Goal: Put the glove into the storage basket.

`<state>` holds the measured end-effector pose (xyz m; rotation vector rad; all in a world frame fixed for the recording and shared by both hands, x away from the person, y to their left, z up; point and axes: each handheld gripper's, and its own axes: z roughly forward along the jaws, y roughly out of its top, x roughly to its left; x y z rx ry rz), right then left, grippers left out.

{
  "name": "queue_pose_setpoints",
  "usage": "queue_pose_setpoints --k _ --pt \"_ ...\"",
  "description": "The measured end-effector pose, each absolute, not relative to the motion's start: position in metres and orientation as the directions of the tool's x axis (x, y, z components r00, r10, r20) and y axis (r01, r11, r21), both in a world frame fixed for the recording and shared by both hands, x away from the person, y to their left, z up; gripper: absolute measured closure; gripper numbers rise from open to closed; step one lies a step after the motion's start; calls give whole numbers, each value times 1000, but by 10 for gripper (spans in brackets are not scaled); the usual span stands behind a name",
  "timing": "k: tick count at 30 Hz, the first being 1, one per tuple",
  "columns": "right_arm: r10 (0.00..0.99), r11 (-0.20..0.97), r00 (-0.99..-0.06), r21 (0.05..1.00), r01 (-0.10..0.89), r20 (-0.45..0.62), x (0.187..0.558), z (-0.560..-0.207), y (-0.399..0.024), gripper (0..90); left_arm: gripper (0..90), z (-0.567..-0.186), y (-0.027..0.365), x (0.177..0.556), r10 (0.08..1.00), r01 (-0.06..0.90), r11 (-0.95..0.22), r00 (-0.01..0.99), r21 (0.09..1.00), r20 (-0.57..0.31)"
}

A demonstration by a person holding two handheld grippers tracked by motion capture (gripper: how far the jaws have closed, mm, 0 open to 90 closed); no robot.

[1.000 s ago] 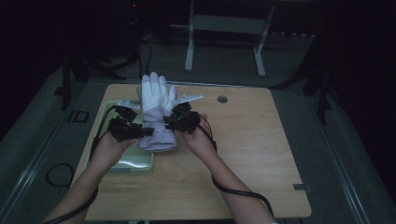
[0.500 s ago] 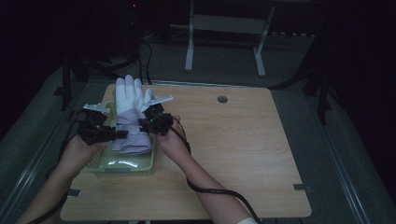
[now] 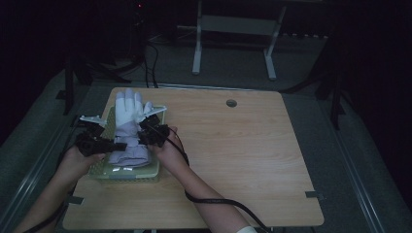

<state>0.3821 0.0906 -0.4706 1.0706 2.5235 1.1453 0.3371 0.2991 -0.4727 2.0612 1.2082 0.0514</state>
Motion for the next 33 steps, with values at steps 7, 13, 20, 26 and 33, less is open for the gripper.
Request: queue_pose_setpoints --k 7,13,20,26,33 --pt "675 481 -727 675 560 123 384 -485 92 791 712 -491 298 340 767 770 -287 541 570 -345" --pt "677 520 -727 623 584 116 384 -500 98 791 711 -504 299 344 773 810 -285 510 513 -376" --pt "680 541 -727 603 587 98 385 -502 106 789 709 -506 301 346 789 825 -288 492 485 -368" --pt "693 560 -718 580 592 65 386 -506 114 785 706 -510 299 349 804 837 -297 479 460 -352" --pt "707 571 -706 548 612 52 387 -509 120 705 692 -516 300 351 816 853 -297 461 429 -350"
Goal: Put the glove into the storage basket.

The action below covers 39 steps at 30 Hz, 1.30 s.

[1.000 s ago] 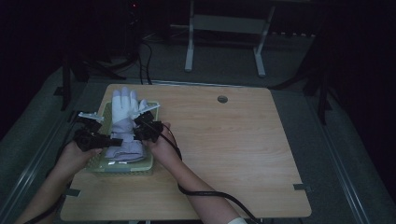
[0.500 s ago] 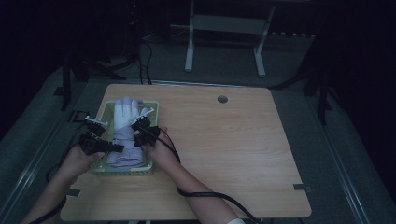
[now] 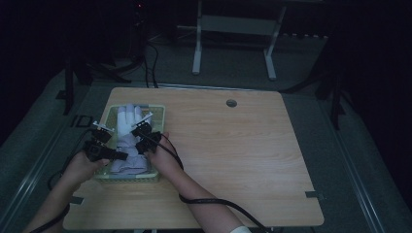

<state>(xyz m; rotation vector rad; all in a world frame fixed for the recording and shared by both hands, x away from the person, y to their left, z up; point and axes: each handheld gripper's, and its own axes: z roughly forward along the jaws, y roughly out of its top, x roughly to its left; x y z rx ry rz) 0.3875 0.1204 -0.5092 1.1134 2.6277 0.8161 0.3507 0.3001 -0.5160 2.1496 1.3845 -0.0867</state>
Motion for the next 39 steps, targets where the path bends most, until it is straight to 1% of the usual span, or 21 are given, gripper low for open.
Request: queue_pose_setpoints --k 2,3,4,5,6,7,9,10,13,15,16,18,19,20,22,23,24,27,29,36,39 --pt "700 587 -713 548 597 27 386 -510 122 645 677 -519 300 351 823 867 -284 440 410 -359" --pt "700 587 -713 548 597 27 386 -510 122 645 668 -519 300 351 823 867 -284 440 410 -359" --pt "693 588 -721 566 578 16 385 -509 121 578 660 -520 298 353 838 873 -298 433 385 -333" --pt "694 584 -720 566 582 24 385 -509 120 543 651 -520 296 353 845 876 -295 425 380 -324" --pt "694 584 -720 566 582 24 385 -509 120 543 634 -520 296 353 845 876 -295 425 380 -324" --pt "685 579 -728 581 572 34 385 -508 119 465 609 -520 293 354 861 880 -293 413 374 -298" --pt "681 580 -732 583 568 36 385 -508 119 465 594 -520 293 354 861 880 -293 413 374 -298" --pt "667 584 -745 597 550 34 384 -505 118 393 560 -518 289 353 866 868 -310 427 388 -261" --pt "650 592 -759 603 535 36 385 -501 114 366 491 -516 289 350 866 853 -302 432 426 -250" --pt "643 590 -765 615 523 34 386 -499 109 340 405 -512 291 347 862 838 -284 436 466 -258" --pt "632 585 -773 626 515 46 388 -497 105 320 383 -510 291 345 858 830 -278 441 483 -263" --pt "608 592 -793 641 488 41 388 -496 101 277 275 -507 292 341 855 799 -271 456 537 -246" --pt "596 607 -802 631 483 40 388 -495 99 246 251 -505 292 338 859 777 -256 456 576 -233" --pt "584 617 -811 627 476 40 388 -495 98 220 231 -504 293 337 860 768 -244 453 592 -234" --pt "578 617 -816 636 464 34 387 -494 96 181 156 -500 294 335 865 748 -214 443 628 -234" --pt "573 613 -819 642 460 39 387 -493 94 162 144 -498 294 333 866 738 -210 445 641 -229" --pt "573 611 -819 644 461 42 387 -493 93 160 140 -496 294 332 869 729 -209 444 651 -218" --pt "548 603 -835 672 430 42 386 -488 88 146 10 -492 291 329 869 707 -211 452 675 -202" --pt "545 595 -837 684 422 43 386 -487 85 146 10 -492 290 328 868 700 -207 454 684 -202" --pt "538 550 -841 735 396 50 389 -475 60 139 11 -486 282 317 826 655 -157 498 739 -265" --pt "546 545 -837 742 391 40 390 -473 51 139 11 -480 275 309 821 620 -152 513 770 -251"
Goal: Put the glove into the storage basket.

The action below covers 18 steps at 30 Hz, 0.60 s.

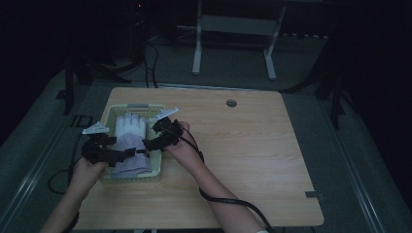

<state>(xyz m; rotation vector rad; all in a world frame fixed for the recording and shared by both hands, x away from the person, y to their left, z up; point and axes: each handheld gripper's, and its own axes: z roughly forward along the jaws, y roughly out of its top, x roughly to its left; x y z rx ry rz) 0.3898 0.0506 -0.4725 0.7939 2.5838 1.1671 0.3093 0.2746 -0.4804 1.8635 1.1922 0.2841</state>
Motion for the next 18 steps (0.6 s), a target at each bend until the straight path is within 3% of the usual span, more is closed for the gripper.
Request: queue_pose_setpoints --k 8,18 --pt "547 557 -837 744 370 7 391 -471 28 139 11 -469 243 300 795 573 -208 571 793 -204" --pt "565 542 -825 746 387 18 394 -473 -6 139 11 -469 212 297 760 532 -204 616 821 -210"
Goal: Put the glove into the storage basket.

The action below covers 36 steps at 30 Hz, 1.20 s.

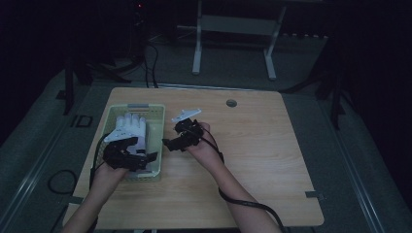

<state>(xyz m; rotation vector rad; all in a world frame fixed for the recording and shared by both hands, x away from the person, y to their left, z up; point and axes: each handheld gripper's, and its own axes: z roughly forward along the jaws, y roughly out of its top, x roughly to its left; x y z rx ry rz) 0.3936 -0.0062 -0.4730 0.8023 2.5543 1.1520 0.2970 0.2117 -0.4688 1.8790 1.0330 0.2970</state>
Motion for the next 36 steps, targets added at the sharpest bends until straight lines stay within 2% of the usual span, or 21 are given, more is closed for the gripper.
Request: queue_pose_setpoints --k 10,26,36 --pt "598 520 -801 747 415 28 394 -476 -49 140 12 -466 176 292 693 480 -229 692 847 -205" --pt "624 510 -781 740 438 32 383 -497 -107 140 12 -478 117 288 562 450 -299 795 841 -226" --pt "620 518 -784 734 439 32 376 -507 -124 140 11 -493 91 285 512 447 -338 826 828 -237"
